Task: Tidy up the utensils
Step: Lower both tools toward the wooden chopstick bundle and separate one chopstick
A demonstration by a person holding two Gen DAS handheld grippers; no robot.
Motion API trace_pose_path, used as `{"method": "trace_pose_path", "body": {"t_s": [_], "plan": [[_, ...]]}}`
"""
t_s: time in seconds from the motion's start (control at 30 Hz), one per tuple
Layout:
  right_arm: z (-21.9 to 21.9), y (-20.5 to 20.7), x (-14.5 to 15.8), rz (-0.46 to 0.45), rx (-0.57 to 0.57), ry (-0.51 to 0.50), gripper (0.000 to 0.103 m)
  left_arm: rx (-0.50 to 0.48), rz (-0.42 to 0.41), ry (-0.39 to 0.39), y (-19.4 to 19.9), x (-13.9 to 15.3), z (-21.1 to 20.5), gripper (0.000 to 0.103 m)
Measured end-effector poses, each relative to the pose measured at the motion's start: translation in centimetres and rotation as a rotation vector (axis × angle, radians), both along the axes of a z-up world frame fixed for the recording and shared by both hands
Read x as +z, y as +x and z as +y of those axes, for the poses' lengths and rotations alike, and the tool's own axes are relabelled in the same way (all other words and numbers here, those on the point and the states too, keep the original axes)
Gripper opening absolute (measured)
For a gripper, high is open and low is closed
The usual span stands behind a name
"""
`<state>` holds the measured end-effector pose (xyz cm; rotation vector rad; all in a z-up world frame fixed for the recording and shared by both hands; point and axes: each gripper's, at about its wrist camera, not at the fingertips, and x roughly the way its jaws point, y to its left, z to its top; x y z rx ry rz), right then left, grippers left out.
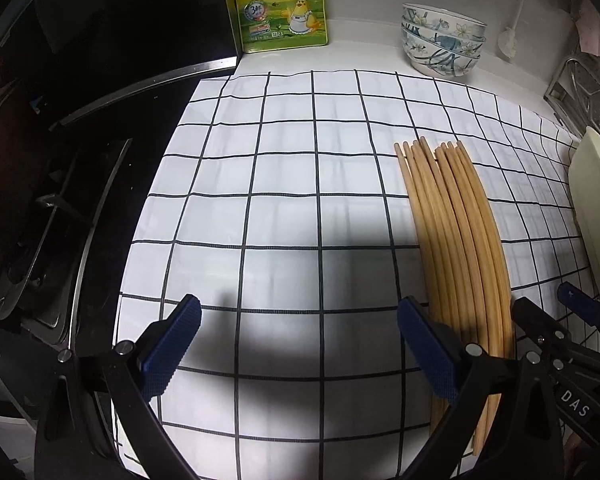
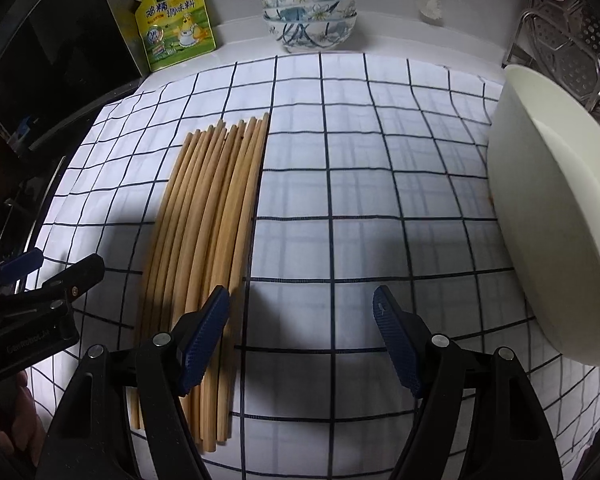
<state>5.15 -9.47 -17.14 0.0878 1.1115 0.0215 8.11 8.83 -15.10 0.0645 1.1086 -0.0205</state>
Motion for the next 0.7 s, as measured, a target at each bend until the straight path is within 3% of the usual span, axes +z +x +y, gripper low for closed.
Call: {"method": "trace_pose_path", "body": {"t_s": [0.7], "plan": [[0.7,-0.3,-0.2,0.004,0.031,-0.031,0.071,-0.017,0.005,-0.018,0.3,0.0,-0.2,0.097]]}}
